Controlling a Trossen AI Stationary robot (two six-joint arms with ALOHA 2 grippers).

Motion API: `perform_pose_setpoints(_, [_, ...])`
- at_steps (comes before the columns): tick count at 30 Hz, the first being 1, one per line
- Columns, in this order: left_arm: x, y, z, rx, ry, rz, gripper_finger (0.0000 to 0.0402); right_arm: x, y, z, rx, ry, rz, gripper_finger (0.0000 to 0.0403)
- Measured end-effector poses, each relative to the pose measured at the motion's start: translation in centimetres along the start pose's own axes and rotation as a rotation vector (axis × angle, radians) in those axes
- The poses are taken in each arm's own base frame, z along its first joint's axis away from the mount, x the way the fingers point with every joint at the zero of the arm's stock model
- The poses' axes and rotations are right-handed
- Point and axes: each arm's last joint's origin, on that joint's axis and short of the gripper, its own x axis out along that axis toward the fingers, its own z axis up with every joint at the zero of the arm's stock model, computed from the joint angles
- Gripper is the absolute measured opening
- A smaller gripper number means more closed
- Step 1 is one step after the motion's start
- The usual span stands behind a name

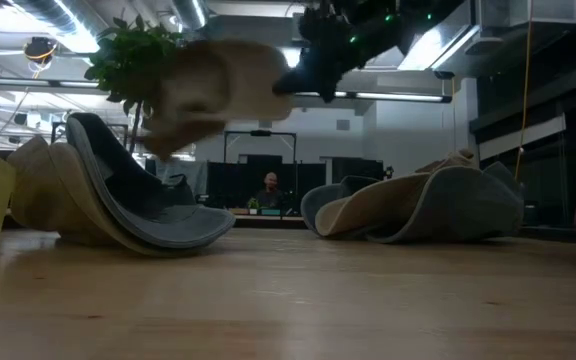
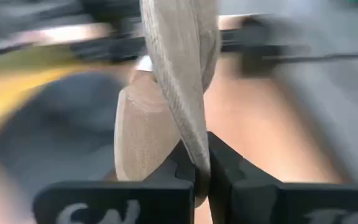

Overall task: Pick & Place hat
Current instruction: Put the middle brown cap into the blue bin

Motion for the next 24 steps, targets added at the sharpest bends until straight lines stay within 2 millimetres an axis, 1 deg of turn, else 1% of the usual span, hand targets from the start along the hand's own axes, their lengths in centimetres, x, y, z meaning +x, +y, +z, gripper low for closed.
perform_pose_setpoints(1, [0.0,0.0,0.0,-0.001,0.000,0.000,0.0195,-0.2,0.2,0.0,-0.015,0.010,0.062,0.0013])
perform_pose_setpoints(2, [0.0,0.0,0.0,-0.002,0.000,0.000,0.0195,-0.3,0.3,0.1,-0.018,0.016,0.064,0.0013])
perform_pose_setpoints(3, [0.0,0.0,0.0,-0.002,0.000,0.000,0.0194,-0.5,0.2,0.3,-0.004,0.019,0.006,0.0013])
perform_pose_setpoints(4, [0.0,0.0,0.0,-0.003,0.000,0.000,0.0194,-0.8,0.0,0.4,0.030,0.025,-0.118,0.0013])
perform_pose_setpoints(7, [0.0,0.0,0.0,-0.005,0.000,0.000,0.0192,-2.3,-1.6,0.7,0.115,0.038,-0.649,0.0013])
perform_pose_setpoints(8, [0.0,0.0,0.0,-0.009,0.000,0.000,0.0192,-2.6,-1.8,0.6,0.116,0.056,-0.738,0.0013])
perform_pose_setpoints(9, [0.0,0.0,0.0,-0.013,0.000,0.001,0.0192,-2.9,-1.9,0.6,0.113,0.066,-0.748,0.0013])
perform_pose_setpoints(10, [0.0,0.0,0.0,-0.014,0.000,0.000,0.0193,-2.9,-1.8,0.6,0.104,0.068,-0.679,0.0013])
perform_pose_setpoints(11, [0.0,0.0,0.0,-0.013,0.000,0.000,0.0193,-2.8,-1.5,0.7,0.082,0.069,-0.559,0.0013])
perform_pose_setpoints(14, [0.0,0.0,0.0,-0.012,-0.001,0.000,0.0195,-2.2,0.9,0.5,-0.051,0.083,-0.031,0.0013])
perform_pose_setpoints(15, [0.0,0.0,0.0,-0.012,-0.001,0.000,0.0195,-2.2,1.6,0.3,-0.098,0.099,0.074,0.0013])
perform_pose_setpoints(16, [0.0,0.0,0.0,-0.012,-0.001,0.000,0.0195,-2.1,2.3,0.1,-0.134,0.113,0.115,0.0013])
perform_pose_setpoints(17, [0.0,0.0,0.0,-0.012,-0.001,0.000,0.0196,-2.0,2.8,0.0,-0.159,0.131,0.095,0.0013])
perform_pose_setpoints(18, [0.0,0.0,0.0,-0.012,-0.001,0.000,0.0196,-2.0,3.0,0.0,-0.173,0.152,0.010,0.0013])
perform_pose_setpoints(20, [0.0,0.0,0.0,-0.012,-0.001,-0.001,0.0196,-2.2,2.4,0.0,-0.158,0.190,-0.251,0.0013])
perform_pose_setpoints(22, [0.0,0.0,0.0,-0.014,-0.001,-0.001,0.0196,-2.5,1.3,0.2,-0.101,0.192,-0.516,0.0013])
perform_pose_setpoints(23, [0.0,0.0,0.0,-0.017,-0.001,-0.001,0.0196,-2.7,0.9,0.2,-0.083,0.190,-0.580,0.0013])
perform_pose_setpoints(24, [0.0,0.0,0.0,-0.019,-0.001,-0.001,0.0196,-2.8,0.7,0.2,-0.088,0.196,-0.592,0.0013])
